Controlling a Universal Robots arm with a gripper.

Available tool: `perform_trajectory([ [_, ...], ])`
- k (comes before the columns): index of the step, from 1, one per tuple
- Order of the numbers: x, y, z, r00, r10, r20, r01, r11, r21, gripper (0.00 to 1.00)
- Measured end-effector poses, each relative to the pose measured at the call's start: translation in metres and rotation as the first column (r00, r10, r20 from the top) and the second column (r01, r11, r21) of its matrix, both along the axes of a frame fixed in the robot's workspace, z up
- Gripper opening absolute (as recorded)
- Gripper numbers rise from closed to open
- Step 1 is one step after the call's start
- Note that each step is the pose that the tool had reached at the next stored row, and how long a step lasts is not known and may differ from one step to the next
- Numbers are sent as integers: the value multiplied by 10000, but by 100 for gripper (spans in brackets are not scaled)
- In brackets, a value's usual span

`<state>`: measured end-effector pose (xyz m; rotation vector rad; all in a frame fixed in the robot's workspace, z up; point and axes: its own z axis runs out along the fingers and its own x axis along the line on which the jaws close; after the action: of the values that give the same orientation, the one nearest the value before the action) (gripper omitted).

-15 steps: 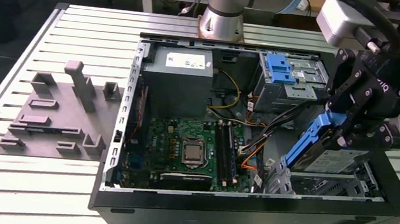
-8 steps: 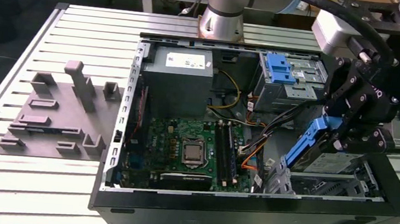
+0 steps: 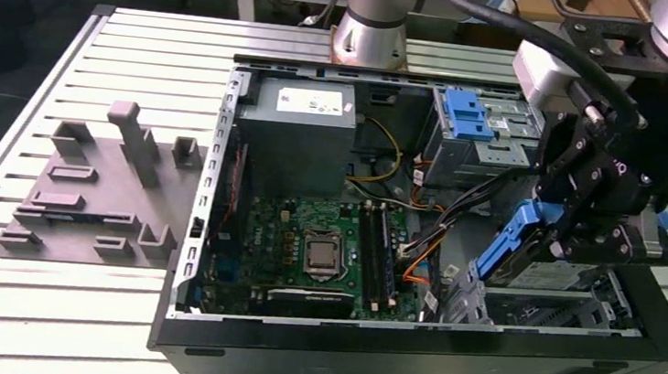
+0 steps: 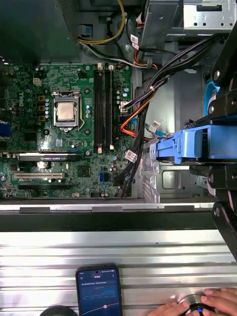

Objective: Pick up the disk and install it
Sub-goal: 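Insert the disk into the insertion slot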

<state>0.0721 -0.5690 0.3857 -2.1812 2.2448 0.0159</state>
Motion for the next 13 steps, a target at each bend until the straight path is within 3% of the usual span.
perform_trajectory([
  [8, 0, 0, -102, 10000, 0, 0, 0, 10000, 0, 36],
  [13, 0, 0, -107, 10000, 0, 0, 0, 10000, -6, 36],
])
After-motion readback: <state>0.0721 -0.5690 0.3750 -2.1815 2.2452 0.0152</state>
